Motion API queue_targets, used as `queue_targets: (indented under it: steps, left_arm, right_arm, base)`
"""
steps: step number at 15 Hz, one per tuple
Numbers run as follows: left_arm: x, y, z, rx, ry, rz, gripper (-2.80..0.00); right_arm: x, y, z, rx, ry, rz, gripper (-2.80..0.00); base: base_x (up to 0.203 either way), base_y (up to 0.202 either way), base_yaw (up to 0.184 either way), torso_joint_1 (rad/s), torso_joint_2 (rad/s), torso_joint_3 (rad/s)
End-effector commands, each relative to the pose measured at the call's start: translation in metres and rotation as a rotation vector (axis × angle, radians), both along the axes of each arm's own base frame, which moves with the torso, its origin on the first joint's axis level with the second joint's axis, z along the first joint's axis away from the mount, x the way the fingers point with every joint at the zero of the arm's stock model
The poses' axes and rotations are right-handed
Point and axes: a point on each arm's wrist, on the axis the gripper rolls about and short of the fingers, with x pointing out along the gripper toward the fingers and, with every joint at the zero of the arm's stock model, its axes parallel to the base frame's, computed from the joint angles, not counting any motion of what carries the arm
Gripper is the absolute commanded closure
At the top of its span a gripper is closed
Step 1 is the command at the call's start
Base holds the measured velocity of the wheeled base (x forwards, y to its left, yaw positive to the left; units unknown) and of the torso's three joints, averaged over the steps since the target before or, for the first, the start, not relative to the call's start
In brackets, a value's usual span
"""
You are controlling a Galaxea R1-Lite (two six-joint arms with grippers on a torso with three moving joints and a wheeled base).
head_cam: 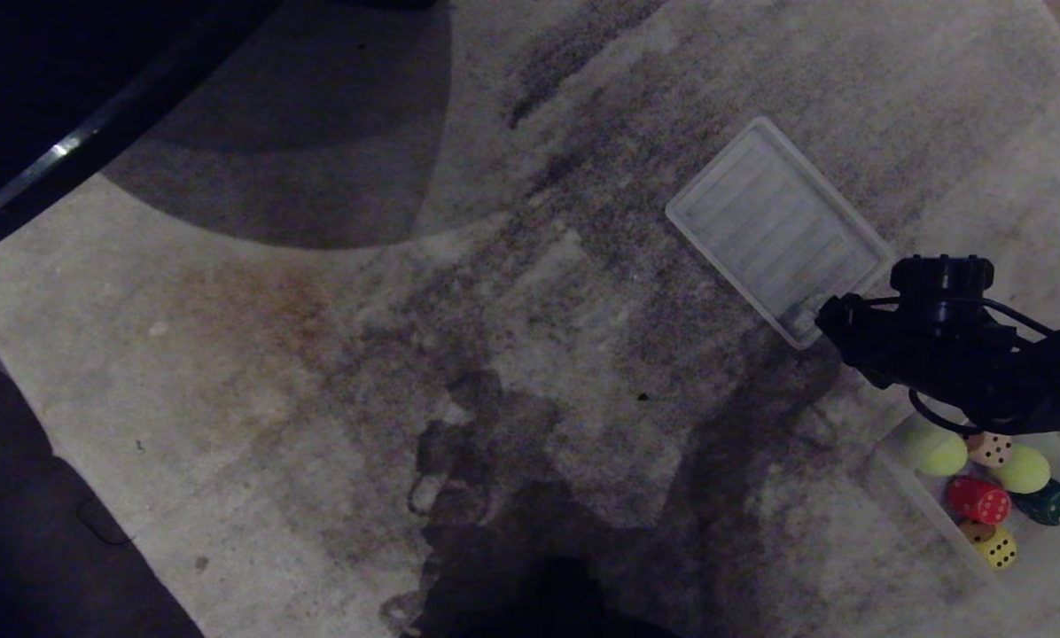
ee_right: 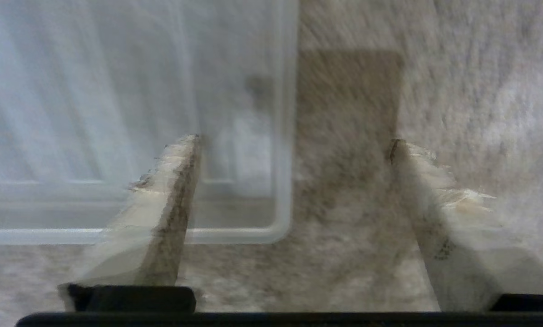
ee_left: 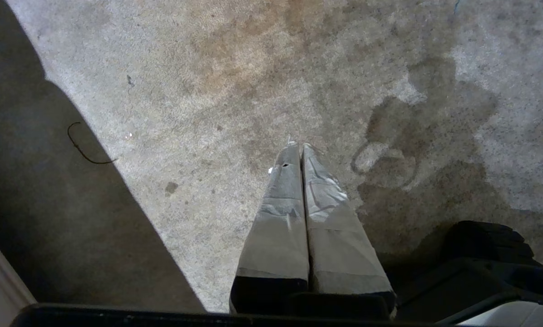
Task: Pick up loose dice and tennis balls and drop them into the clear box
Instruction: Close the lid
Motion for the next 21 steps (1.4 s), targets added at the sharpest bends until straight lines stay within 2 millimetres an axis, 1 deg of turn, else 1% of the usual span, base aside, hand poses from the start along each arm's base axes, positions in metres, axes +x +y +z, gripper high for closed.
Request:
queue_targets:
  steps: [1,7,10,11,13,15,17,19,21]
  left_arm:
    - [0.000,0.000,0.000,-0.001,0.003,0.001,0.00]
    - [0.000,0.000,0.000,-0.001,0.003,0.001,0.00]
    - [0.000,0.000,0.000,-0.001,0.003,0.001,0.00]
    - [0.000,0.000,0.000,-0.001,0.003,0.001,0.00]
    - [0.000,0.000,0.000,-0.001,0.003,0.001,0.00]
    - [0.000,0.000,0.000,-0.001,0.003,0.001,0.00]
    - [0.000,0.000,0.000,-0.001,0.003,0.001,0.00]
    - [0.000,0.000,0.000,-0.001,0.003,0.001,0.00]
    - [0.000,0.000,0.000,-0.001,0.003,0.001,0.00]
  right_arm:
    - [0.003,0.003,-0.007,0.002,0.016,0.006,0.00]
    - [0.004,0.003,-0.011,-0.002,0.025,0.000,0.00]
    - [0.000,0.002,-0.012,-0.004,0.035,-0.007,0.00]
    - [-0.004,0.002,-0.008,-0.006,0.027,-0.010,0.00]
    - [-0.017,0.001,0.008,-0.008,-0.005,-0.011,0.00]
    - [-0.040,-0.001,0.031,-0.027,-0.047,-0.002,0.00]
    - [-0.073,-0.001,0.052,-0.065,-0.060,0.024,0.00]
    - [-0.120,0.000,0.072,-0.119,-0.065,0.081,0.00]
    - [-0.177,0.000,0.085,-0.187,-0.077,0.149,0.00]
  base:
    - [0.000,0.000,0.000,0.000,0.00,0.000]
    - [0.000,0.000,0.000,0.000,0.00,0.000]
    - [0.000,0.000,0.000,0.000,0.00,0.000]
    - [0.000,0.000,0.000,0.000,0.00,0.000]
    - [0.000,0.000,0.000,0.000,0.00,0.000]
    - [0.000,0.000,0.000,0.000,0.00,0.000]
    - [0.000,0.000,0.000,0.000,0.00,0.000]
    - [0.000,0.000,0.000,0.000,0.00,0.000]
    - [0.000,0.000,0.000,0.000,0.00,0.000]
